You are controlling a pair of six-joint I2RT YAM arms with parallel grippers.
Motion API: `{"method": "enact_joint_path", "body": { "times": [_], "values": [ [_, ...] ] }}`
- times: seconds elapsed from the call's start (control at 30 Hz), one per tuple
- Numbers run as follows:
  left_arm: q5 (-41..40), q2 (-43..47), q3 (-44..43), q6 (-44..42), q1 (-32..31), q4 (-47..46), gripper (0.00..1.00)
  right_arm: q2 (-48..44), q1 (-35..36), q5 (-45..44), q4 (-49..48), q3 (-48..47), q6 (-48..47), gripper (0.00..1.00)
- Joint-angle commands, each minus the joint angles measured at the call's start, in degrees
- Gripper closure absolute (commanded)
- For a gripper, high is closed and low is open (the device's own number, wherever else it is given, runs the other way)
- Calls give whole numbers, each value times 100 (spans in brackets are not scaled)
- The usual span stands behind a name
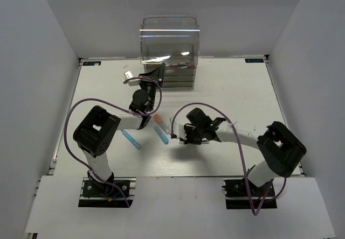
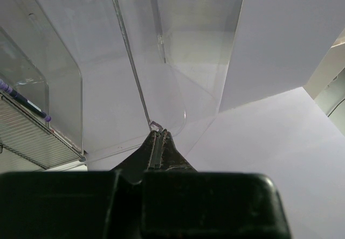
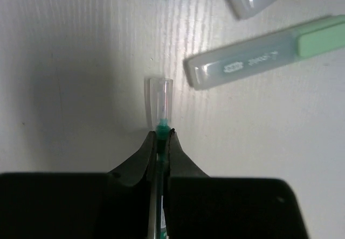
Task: Sort the stationery into containers
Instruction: Pick up the pen from the center of the board, then place the stationery in the drawer.
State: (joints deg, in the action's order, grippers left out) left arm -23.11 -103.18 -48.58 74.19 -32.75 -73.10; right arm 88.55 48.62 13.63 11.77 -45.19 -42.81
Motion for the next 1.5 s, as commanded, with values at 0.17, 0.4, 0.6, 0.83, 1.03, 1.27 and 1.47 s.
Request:
{"method": "enact_joint_path", "body": {
  "times": [0.17,0.4,0.6,0.83,1.03,1.27,1.47],
  "values": [
    [-18,439,6,-28,32,-108,100,-1147,-520,306,-1814,309,-1756,100],
    [-18,491,6,-28,32,-55,100,-445,-1135,869,-3178,-270,-2223,100],
    [-18,491,59,-28,85,-55,100,293,-1522,1624,-4496,-903,-2425,100],
    [-18,491,59,-28,85,-55,100,1215,-1707,1862,-5340,-1966,-2294,100],
    [-18,439,-47,-28,85,-2,100,1848,-1838,1740,-5729,-2537,-2294,100],
    [-18,386,-222,-28,85,-2,100,2614,-1953,1107,-5844,-3215,-2311,100],
    [-18,386,-222,-28,85,50,100,2939,-2049,861,-5284,-3637,-2329,100]
  ]
}}
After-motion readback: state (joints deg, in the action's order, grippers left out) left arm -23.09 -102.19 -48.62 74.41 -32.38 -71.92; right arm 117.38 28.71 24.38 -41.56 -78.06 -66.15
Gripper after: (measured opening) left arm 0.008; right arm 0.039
